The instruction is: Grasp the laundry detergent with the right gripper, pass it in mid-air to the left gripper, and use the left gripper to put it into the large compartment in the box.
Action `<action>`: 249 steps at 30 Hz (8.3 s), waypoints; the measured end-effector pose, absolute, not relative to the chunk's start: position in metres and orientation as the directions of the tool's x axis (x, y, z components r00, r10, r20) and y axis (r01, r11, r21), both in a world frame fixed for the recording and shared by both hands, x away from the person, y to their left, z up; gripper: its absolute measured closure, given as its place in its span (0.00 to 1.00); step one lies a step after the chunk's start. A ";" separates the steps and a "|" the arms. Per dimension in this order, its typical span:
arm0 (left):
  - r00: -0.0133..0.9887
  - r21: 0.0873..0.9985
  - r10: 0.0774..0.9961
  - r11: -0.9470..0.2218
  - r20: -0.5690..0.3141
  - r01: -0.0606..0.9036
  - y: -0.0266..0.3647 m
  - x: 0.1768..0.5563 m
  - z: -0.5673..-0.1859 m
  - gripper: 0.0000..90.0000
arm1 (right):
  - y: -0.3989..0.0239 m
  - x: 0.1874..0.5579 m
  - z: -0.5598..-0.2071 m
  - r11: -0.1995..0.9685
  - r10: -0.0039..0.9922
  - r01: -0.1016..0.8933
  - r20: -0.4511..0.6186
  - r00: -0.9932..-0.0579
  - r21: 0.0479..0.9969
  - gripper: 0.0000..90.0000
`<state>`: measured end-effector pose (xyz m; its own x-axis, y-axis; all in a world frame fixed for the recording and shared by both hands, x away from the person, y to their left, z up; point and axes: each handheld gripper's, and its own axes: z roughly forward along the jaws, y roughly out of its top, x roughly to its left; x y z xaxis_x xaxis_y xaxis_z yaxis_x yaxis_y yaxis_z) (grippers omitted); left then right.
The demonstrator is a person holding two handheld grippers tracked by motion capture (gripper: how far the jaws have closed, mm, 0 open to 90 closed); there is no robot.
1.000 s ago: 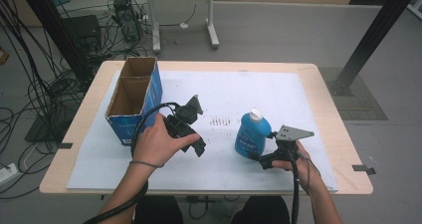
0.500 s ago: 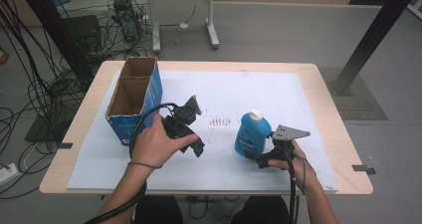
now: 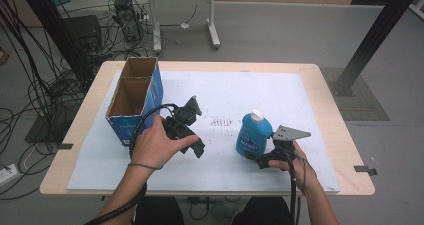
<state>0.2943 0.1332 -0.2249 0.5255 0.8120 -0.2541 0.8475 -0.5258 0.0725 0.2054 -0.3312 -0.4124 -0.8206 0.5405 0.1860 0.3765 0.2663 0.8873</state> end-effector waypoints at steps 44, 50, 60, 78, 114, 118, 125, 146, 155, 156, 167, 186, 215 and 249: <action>0.536 0.072 0.806 -0.536 -0.253 0.841 0.126 0.295 -0.225 0.08 | -0.332 0.205 -0.411 0.261 0.542 0.375 0.187 -0.819 0.890 0.05; 0.536 0.073 0.805 -0.536 -0.254 0.841 0.127 0.295 -0.225 0.08 | -0.332 0.205 -0.411 0.261 0.540 0.373 0.186 -0.821 0.890 0.05; 0.534 0.072 0.807 -0.535 -0.252 0.842 0.127 0.295 -0.225 0.08 | -0.331 0.206 -0.412 0.260 0.540 0.374 0.187 -0.820 0.890 0.05; 0.533 0.070 0.807 -0.534 -0.253 0.843 0.127 0.295 -0.225 0.08 | -0.331 0.205 -0.412 0.256 0.542 0.374 0.188 -0.819 0.892 0.05; 0.531 0.070 0.806 -0.533 -0.262 0.843 0.128 0.294 -0.227 0.08 | -0.326 0.204 -0.418 0.231 0.559 0.364 0.184 -0.809 0.902 0.12; 0.534 0.071 0.803 -0.536 -0.264 0.841 0.128 0.294 -0.228 0.08 | -0.326 0.203 -0.418 0.226 0.564 0.359 0.179 -0.806 0.906 0.16; 0.531 0.070 0.805 -0.533 -0.266 0.843 0.128 0.294 -0.229 0.08 | -0.324 0.204 -0.419 0.232 0.561 0.352 0.171 -0.810 0.907 0.18; 0.531 0.070 0.804 -0.534 -0.267 0.843 0.128 0.293 -0.228 0.08 | -0.324 0.202 -0.422 0.213 0.563 0.345 0.173 -0.808 0.914 0.28; 0.529 0.075 0.805 -0.530 -0.268 0.845 0.129 0.293 -0.227 0.08 | -0.321 0.203 -0.422 0.222 0.561 0.342 0.167 -0.811 0.913 0.31; 0.529 0.075 0.805 -0.530 -0.268 0.845 0.129 0.293 -0.227 0.08 | -0.321 0.203 -0.422 0.222 0.561 0.342 0.167 -0.811 0.913 0.31; 0.530 0.072 0.805 -0.532 -0.268 0.844 0.130 0.293 -0.229 0.08 | -0.320 0.202 -0.422 0.226 0.566 0.336 0.158 -0.809 0.914 0.41; 0.531 0.070 0.805 -0.534 -0.266 0.843 0.127 0.292 -0.228 0.08 | -0.319 0.199 -0.424 0.237 0.565 0.305 0.124 -0.816 0.922 0.45; 0.527 0.078 0.810 -0.526 -0.256 0.847 0.118 0.289 -0.223 0.08 | -0.320 0.199 -0.427 0.215 0.566 0.312 0.142 -0.812 0.925 0.45; 0.530 0.085 0.814 -0.526 -0.237 0.846 0.110 0.289 -0.219 0.08 | -0.319 0.196 -0.430 0.212 0.569 0.296 0.129 -0.812 0.931 0.46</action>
